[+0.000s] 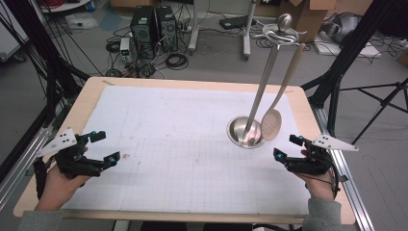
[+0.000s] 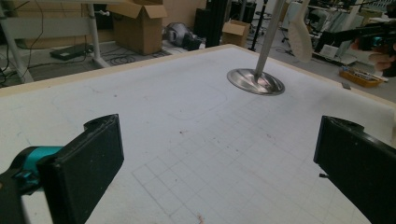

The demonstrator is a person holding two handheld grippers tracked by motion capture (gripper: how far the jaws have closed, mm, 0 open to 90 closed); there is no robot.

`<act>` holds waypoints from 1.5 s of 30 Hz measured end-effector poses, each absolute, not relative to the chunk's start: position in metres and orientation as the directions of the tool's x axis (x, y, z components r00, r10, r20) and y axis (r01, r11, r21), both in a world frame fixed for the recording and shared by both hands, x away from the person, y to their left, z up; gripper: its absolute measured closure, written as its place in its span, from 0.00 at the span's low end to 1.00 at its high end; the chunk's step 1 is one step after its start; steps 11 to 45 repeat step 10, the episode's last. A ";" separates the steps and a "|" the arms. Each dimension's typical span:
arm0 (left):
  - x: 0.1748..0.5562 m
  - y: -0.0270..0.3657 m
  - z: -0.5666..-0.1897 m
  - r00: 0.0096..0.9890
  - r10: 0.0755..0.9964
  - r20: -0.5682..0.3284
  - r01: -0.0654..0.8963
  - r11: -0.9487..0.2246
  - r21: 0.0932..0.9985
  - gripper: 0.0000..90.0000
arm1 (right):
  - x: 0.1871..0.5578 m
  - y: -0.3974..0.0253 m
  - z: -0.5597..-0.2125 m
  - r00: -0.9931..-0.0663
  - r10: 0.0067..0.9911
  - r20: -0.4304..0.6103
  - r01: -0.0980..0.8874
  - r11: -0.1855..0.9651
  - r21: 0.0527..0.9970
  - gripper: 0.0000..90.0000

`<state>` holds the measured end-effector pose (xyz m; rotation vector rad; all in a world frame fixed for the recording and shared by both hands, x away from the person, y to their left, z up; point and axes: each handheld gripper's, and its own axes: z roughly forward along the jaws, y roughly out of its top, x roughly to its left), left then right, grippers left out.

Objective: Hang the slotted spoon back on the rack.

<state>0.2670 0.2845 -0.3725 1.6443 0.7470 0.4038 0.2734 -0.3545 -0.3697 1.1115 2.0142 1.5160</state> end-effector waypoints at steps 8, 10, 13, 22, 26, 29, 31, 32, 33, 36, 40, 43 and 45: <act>0.270 0.290 -0.382 0.696 0.701 -0.154 0.278 -0.066 0.958 0.02 | 0.277 -0.355 -0.376 -0.617 0.770 0.165 0.373 0.101 0.922 0.11; 0.271 0.290 -0.383 0.684 0.712 -0.155 0.284 -0.065 0.957 0.02 | 0.279 -0.353 -0.375 -0.624 0.764 0.165 0.372 0.105 0.922 0.11; 0.271 0.290 -0.383 0.684 0.712 -0.155 0.284 -0.065 0.957 0.02 | 0.279 -0.353 -0.375 -0.624 0.764 0.165 0.372 0.105 0.922 0.11; 0.271 0.290 -0.383 0.684 0.712 -0.155 0.284 -0.065 0.957 0.02 | 0.279 -0.353 -0.375 -0.624 0.764 0.165 0.372 0.105 0.922 0.11; 0.271 0.290 -0.383 0.684 0.712 -0.155 0.284 -0.065 0.957 0.02 | 0.279 -0.353 -0.375 -0.624 0.764 0.165 0.372 0.105 0.922 0.11; 0.271 0.290 -0.383 0.684 0.712 -0.155 0.284 -0.065 0.957 0.02 | 0.279 -0.353 -0.375 -0.624 0.764 0.165 0.372 0.105 0.922 0.11; 0.271 0.290 -0.383 0.684 0.712 -0.155 0.284 -0.065 0.957 0.02 | 0.279 -0.353 -0.375 -0.624 0.764 0.165 0.372 0.105 0.922 0.11; 0.271 0.290 -0.383 0.684 0.712 -0.155 0.284 -0.065 0.957 0.02 | 0.279 -0.353 -0.375 -0.624 0.764 0.165 0.372 0.105 0.922 0.11; 0.271 0.290 -0.383 0.684 0.712 -0.155 0.284 -0.065 0.957 0.02 | 0.279 -0.353 -0.375 -0.624 0.764 0.165 0.372 0.105 0.922 0.11; 0.271 0.290 -0.383 0.684 0.712 -0.155 0.284 -0.065 0.957 0.02 | 0.279 -0.353 -0.375 -0.624 0.764 0.165 0.372 0.105 0.922 0.11; 0.271 0.290 -0.383 0.684 0.712 -0.155 0.284 -0.065 0.957 0.02 | 0.279 -0.353 -0.375 -0.624 0.764 0.165 0.372 0.105 0.922 0.11; 0.271 0.290 -0.383 0.684 0.712 -0.155 0.284 -0.065 0.957 0.02 | 0.279 -0.353 -0.375 -0.624 0.764 0.165 0.372 0.105 0.922 0.11; 0.271 0.290 -0.383 0.684 0.712 -0.155 0.284 -0.065 0.957 0.02 | 0.279 -0.353 -0.375 -0.624 0.764 0.165 0.372 0.105 0.922 0.11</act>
